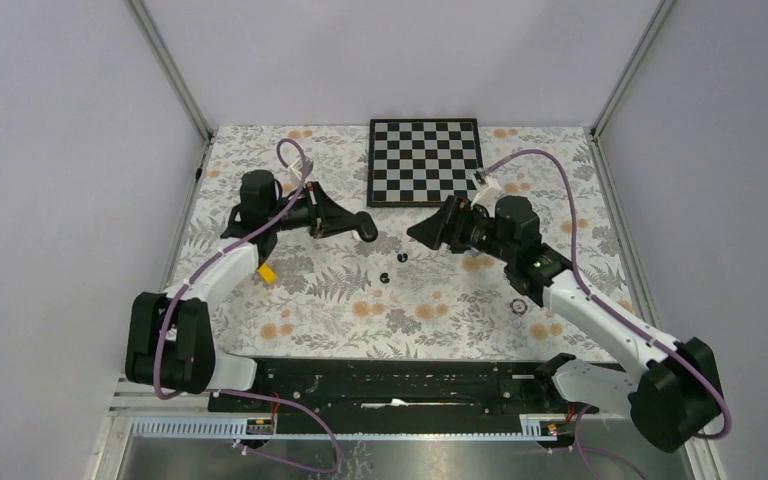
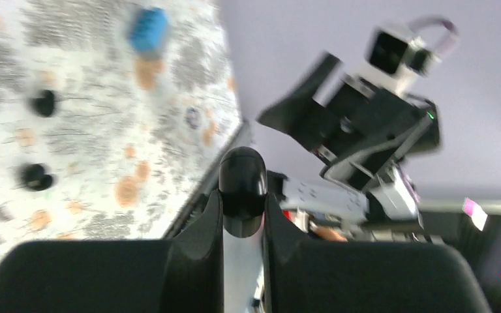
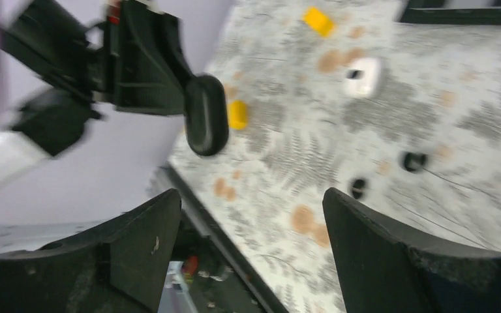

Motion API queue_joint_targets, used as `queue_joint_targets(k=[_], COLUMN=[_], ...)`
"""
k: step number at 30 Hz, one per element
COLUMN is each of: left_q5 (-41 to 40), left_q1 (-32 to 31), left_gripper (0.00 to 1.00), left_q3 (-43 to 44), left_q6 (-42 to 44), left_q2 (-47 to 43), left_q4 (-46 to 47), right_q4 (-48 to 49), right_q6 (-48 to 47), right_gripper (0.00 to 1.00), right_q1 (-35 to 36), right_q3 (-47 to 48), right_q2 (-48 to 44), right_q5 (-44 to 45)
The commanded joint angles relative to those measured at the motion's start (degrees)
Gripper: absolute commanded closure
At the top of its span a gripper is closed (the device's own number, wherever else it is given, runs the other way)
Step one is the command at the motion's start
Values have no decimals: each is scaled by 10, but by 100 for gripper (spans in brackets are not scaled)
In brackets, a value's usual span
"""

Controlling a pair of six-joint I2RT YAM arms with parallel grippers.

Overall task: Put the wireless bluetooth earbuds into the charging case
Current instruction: Place the charging case at the center of the board.

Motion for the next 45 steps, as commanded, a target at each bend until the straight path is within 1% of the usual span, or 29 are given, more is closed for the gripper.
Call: queue_joint_targets(k=[1, 3, 6, 10, 12, 14, 17, 21, 24, 25, 26, 29, 31, 33, 37, 41, 45], left_q5=[-180, -256, -365, -463, -527, -557, -600, -659, -657, -650, -643, -615, -598, -580, -559, -556, -557], left_q1=[-2, -6, -20, -49, -84, -105, -138, -179, -204, -211, -217, -232, -236, -237, -238, -238, -237], left_gripper=[100, 100, 100, 100, 100, 100, 100, 100, 100, 96, 88, 72, 68, 65, 64, 59, 58], left_q3=[88, 86, 79, 86, 105, 119, 143, 199, 226, 236, 246, 268, 278, 280, 286, 287, 286], left_q6=[312, 330, 336, 314, 301, 290, 286, 280, 272, 270, 268, 266, 267, 267, 263, 264, 269], left_q2=[-11, -5, 4, 23, 35, 50, 82, 130, 152, 158, 164, 176, 182, 182, 174, 168, 151], left_q4=[-502, -555, -593, -611, -629, -637, -654, -693, -694, -694, -695, -694, -693, -685, -672, -665, -665], right_q4=[-212, -215, -215, -230, -268, -291, -296, -290, -277, -274, -273, -272, -272, -272, -266, -233, -189], right_q6=[-137, -141, -144, -149, -163, -175, -177, -175, -172, -171, -171, -171, -171, -173, -170, -154, -146], right_gripper=[12, 12, 11, 2, 1, 0, 0, 0, 1, 0, 0, 0, 0, 0, 1, 0, 0], right_q1=[-6, -6, -6, -4, 2, 6, 7, 7, 7, 8, 9, 10, 12, 14, 15, 16, 24], right_q3=[-5, -14, -18, -8, 11, 26, 29, 25, 15, 13, 12, 9, 8, 8, 6, -12, -32], right_q2=[-55, -63, -52, -25, -5, 12, 25, 32, 30, 30, 29, 25, 22, 21, 26, 21, 12], right_q5=[159, 165, 159, 180, 209, 227, 241, 231, 212, 209, 208, 216, 226, 237, 241, 233, 223])
